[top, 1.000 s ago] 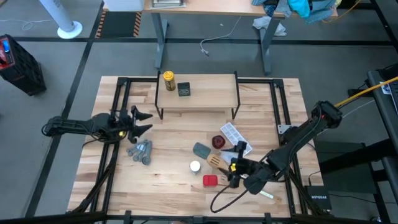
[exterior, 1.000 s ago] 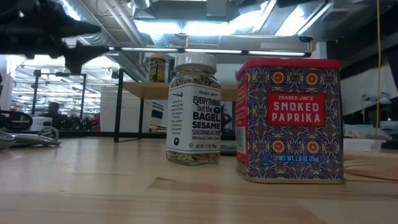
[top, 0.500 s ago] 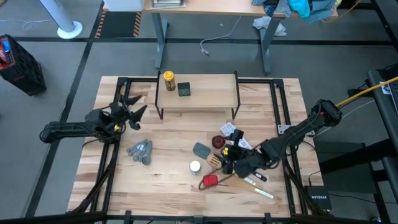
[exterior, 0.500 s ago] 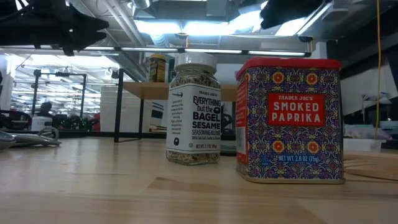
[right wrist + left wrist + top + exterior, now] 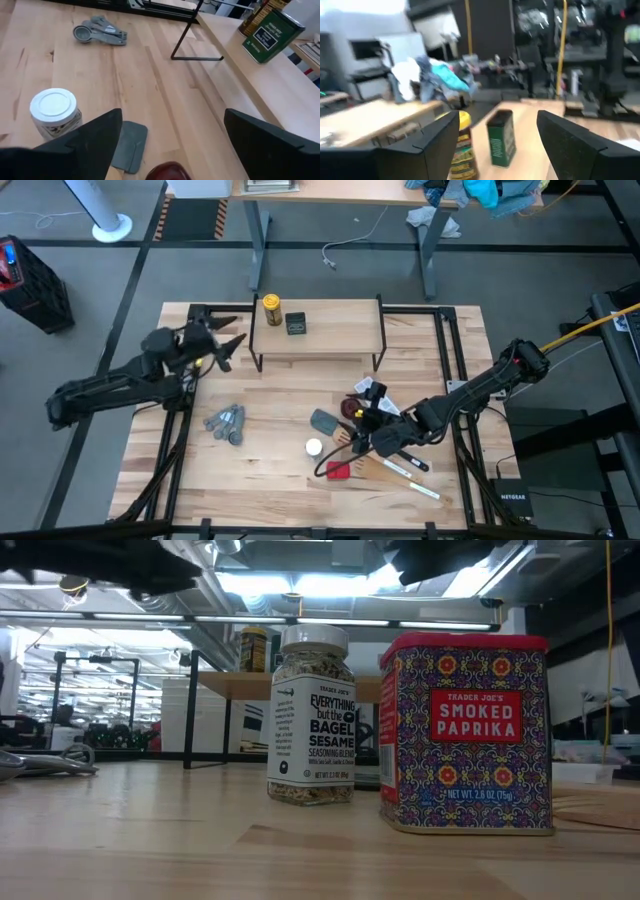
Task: Shelf spices
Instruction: Remove the yellow seasoning bottle from the shelf
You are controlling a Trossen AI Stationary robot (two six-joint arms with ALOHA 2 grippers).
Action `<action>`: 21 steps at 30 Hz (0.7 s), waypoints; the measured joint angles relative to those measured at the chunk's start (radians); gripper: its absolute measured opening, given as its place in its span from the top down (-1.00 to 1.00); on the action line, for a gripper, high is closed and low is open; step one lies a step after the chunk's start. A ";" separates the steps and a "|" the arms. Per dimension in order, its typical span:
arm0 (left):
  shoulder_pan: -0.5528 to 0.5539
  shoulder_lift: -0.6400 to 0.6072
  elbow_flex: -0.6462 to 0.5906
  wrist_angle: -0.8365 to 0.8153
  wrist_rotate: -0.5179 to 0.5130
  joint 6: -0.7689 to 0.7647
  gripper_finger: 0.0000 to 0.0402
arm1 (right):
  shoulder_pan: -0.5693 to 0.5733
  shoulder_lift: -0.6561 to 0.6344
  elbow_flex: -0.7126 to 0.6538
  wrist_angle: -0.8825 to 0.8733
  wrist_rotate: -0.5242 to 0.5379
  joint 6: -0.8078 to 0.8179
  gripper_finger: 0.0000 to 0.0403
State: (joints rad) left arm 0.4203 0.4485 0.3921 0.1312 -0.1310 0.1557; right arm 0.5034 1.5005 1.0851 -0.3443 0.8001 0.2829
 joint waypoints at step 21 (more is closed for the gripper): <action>0.391 0.492 0.165 0.001 0.380 -0.015 -0.30 | 0.000 0.000 0.000 -0.003 -0.034 -0.001 -0.77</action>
State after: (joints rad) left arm 0.8113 0.9405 0.5571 0.1320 0.2487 0.1408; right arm 0.5034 1.5005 1.0851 -0.3470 0.7666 0.2821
